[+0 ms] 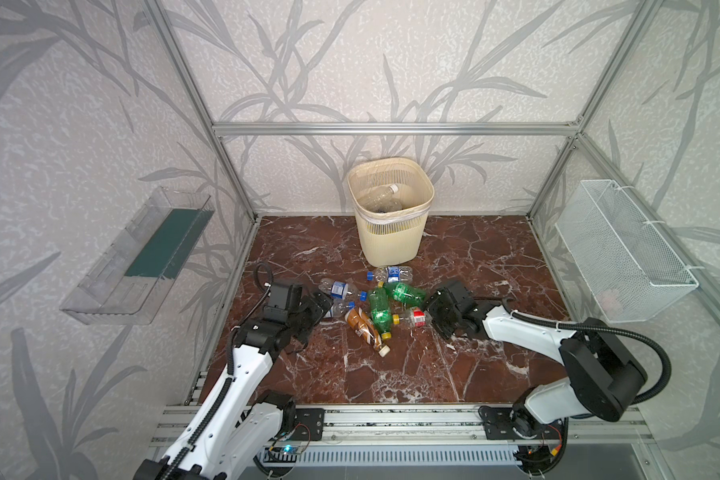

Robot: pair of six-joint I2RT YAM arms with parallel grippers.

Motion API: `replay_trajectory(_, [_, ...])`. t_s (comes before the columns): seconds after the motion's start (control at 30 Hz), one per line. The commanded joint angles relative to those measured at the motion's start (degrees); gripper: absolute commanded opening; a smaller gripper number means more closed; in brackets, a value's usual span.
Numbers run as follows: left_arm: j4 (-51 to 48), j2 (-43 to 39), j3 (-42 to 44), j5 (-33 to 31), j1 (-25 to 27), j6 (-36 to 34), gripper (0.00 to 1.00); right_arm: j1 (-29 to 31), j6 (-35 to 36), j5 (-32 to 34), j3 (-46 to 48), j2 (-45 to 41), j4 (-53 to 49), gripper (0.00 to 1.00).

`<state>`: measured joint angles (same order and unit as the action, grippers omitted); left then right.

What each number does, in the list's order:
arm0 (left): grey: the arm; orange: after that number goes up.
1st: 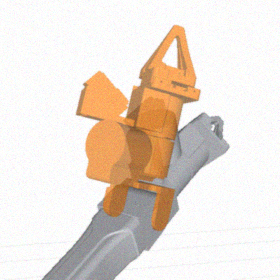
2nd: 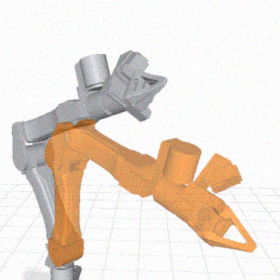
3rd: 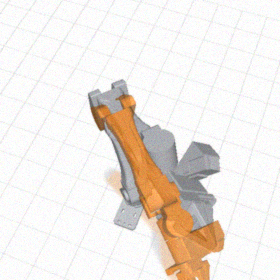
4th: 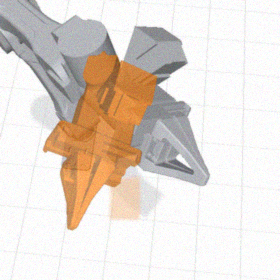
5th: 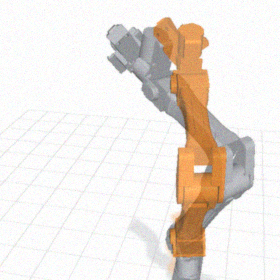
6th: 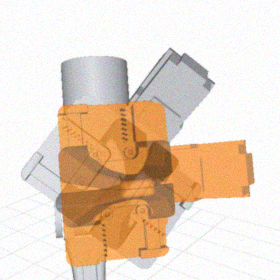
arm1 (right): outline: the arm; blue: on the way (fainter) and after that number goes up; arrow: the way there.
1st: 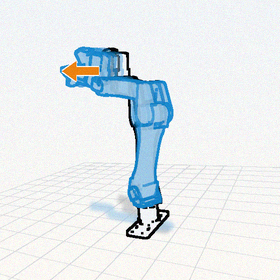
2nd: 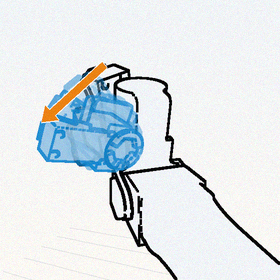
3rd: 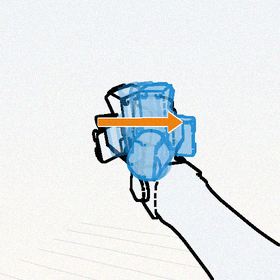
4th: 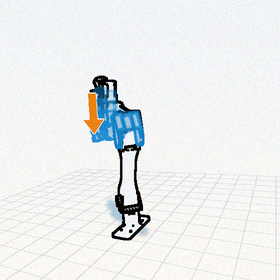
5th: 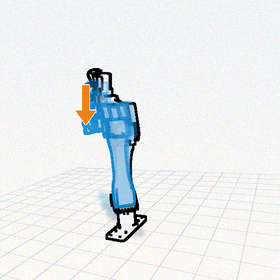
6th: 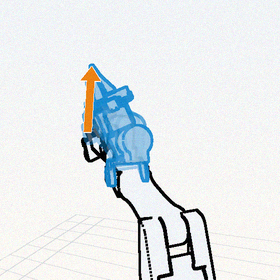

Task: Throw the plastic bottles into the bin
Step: 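Lower the right gripper onto the red-labelled clear bottle and close on it, then lift the red-labelled bottle over the bin with the right gripper and release it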

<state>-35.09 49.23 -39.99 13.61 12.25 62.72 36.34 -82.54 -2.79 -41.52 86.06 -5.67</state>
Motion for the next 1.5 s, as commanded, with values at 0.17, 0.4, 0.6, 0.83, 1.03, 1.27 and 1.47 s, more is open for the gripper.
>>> replay_trajectory(0.17, [0.12, -0.76, 1.69, -0.98, -0.15, 0.77, 0.96, 0.34, 3.90, 2.24, 1.98, -2.11, -3.41, 0.67])
replay_trajectory(0.4, [0.64, 0.04, 1.78, -1.15, -0.16, 0.69, 0.96, -0.18, 12.79, 4.01, 4.75, -9.64, -11.98, 0.53])
replay_trajectory(0.6, [1.53, 1.71, 1.76, -0.36, -0.21, 0.50, 0.96, -0.74, 25.21, 0.90, 4.60, -9.97, -18.84, 0.52])
replay_trajectory(0.83, [1.70, 3.15, 1.45, 1.17, -0.19, 0.03, 0.96, -0.71, 33.57, -2.44, 9.45, -14.95, -16.62, 0.52])
replay_trajectory(1.03, [1.61, 2.49, 1.85, 0.83, -0.21, 0.24, 0.96, -0.76, 37.41, -1.34, 12.88, -22.43, -12.73, 0.50])
replay_trajectory(1.27, [0.69, 2.57, 1.73, 1.08, -0.20, 0.06, 0.96, -0.88, 40.92, 0.47, 12.64, -28.88, -9.80, 0.50])
replay_trajectory(1.47, [0.12, 2.40, 1.01, 0.29, -0.21, 0.68, 0.96, -2.97, 45.45, 1.33, 1.79, -32.83, -10.10, 0.50])
